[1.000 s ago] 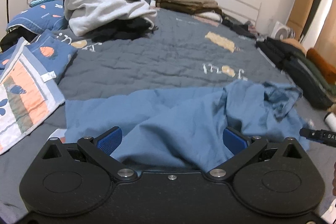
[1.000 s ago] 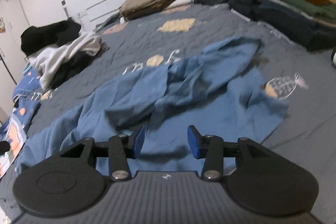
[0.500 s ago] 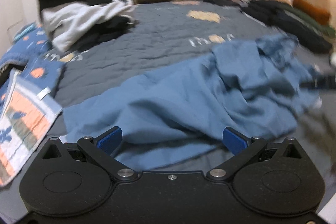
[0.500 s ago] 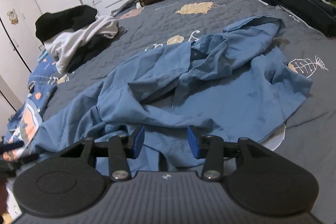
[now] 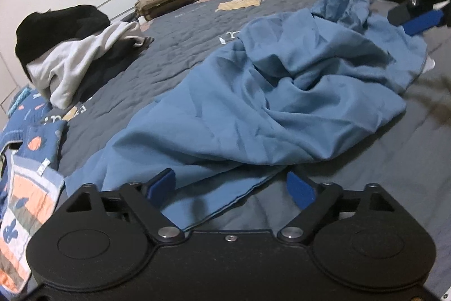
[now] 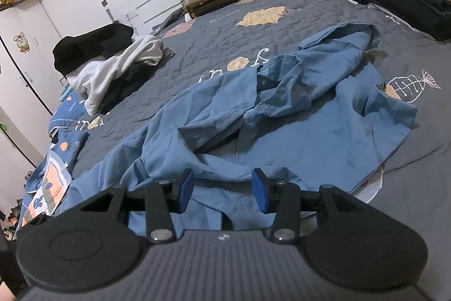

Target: Fold clothes

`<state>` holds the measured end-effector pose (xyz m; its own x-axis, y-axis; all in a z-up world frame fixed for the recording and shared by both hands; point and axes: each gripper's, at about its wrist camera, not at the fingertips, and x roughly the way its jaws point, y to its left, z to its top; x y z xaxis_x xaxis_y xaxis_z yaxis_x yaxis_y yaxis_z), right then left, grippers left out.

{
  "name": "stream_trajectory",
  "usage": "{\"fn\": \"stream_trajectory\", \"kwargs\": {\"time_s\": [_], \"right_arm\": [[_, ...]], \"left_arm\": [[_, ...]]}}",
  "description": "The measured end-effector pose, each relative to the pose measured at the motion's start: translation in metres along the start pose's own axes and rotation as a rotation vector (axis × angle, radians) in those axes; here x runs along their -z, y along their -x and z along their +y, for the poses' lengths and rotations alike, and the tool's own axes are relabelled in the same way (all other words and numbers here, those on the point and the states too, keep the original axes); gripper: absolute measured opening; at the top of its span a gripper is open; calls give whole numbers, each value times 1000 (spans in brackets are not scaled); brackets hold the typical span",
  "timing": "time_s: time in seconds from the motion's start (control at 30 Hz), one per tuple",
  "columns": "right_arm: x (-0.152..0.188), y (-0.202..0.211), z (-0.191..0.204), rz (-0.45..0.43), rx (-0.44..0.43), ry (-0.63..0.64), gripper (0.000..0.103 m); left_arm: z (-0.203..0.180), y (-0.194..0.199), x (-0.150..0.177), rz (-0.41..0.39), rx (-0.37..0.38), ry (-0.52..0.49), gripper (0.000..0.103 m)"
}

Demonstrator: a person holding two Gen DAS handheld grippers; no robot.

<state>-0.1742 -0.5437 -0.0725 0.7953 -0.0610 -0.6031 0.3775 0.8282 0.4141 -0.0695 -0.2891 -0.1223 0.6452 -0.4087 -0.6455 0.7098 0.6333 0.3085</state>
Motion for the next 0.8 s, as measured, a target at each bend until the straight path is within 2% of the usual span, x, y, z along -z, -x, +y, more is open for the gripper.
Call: {"fn": "stream_trajectory", "kwargs": {"time_s": [0.07,0.2,0.37,0.57,0.63,0.7,0.8], "right_arm": [[1,0,-2,7,3,-4,44],[2,-1,-5,13,6,-12,44],[2,1,-7,14,-4,-13,44],[5,2,-7,24,-10,-6,44],[5,2,-7,24,-12,-4,44],[5,3,-7,24,-12,-2,44],[5,4,-8,27,-9,-1,45]], "left_arm": [[-4,-3,0,6,7,-14,72],[-14,-10,0,23,47,-47,50],[-25,-17,0,18,29,-75,49],[-25,-25,-6,25,8,-33,49],[-24,-25,-8,19,12,-17,41],[-24,-25,-11,14,17,-1,22],[-19,-22,-13,8,40,35,14]]}}
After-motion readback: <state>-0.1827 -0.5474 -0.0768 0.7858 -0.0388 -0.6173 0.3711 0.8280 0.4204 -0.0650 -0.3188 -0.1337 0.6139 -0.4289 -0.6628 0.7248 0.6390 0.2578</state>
